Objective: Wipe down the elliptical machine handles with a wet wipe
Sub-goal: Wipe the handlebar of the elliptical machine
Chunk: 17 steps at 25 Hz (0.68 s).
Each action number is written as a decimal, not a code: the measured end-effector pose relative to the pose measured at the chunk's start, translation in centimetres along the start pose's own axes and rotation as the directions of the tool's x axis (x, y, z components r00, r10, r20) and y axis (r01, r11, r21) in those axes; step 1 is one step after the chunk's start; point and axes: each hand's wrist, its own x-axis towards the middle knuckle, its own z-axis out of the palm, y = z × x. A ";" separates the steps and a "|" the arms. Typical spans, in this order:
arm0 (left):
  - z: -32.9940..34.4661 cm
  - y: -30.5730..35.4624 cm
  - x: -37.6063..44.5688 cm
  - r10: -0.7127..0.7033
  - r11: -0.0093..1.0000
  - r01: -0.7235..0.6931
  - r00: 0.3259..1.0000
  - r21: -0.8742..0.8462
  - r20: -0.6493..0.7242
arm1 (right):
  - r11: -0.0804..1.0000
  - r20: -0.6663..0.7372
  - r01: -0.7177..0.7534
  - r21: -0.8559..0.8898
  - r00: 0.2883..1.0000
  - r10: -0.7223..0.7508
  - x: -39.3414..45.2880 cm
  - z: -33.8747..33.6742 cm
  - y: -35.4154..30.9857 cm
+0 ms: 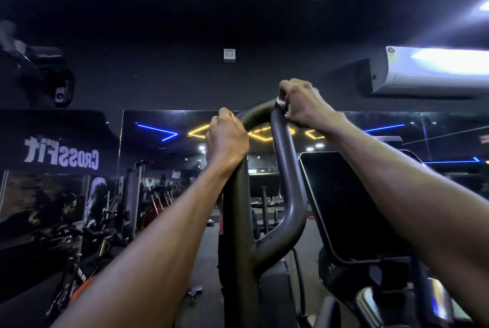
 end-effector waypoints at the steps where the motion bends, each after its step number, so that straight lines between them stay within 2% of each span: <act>1: 0.0 0.1 -0.1 0.003 1.000 -0.003 1.000 0.006 0.006 | 1.000 -0.029 0.015 0.013 0.999 -0.015 -0.4 0.2 0.1; 4: -0.2 0.4 -0.1 0.001 1.000 -0.001 1.000 0.018 0.006 | 0.998 -0.072 0.061 0.035 0.996 -0.058 0.6 0.5 0.0; 7: -0.2 0.4 -0.1 0.002 1.000 -0.002 1.000 0.009 0.001 | 0.999 -0.084 0.009 0.049 0.996 -0.005 0.9 0.5 -0.7; 11: -0.2 0.3 -0.1 -0.012 1.000 0.012 1.000 -0.003 0.008 | 0.993 -0.143 0.007 0.115 0.990 0.009 -3.1 1.0 -1.5; 17: -0.3 0.4 -0.2 -0.011 1.000 0.011 1.000 -0.004 0.004 | 0.998 -0.138 0.007 0.056 0.990 0.001 -1.7 0.8 -2.7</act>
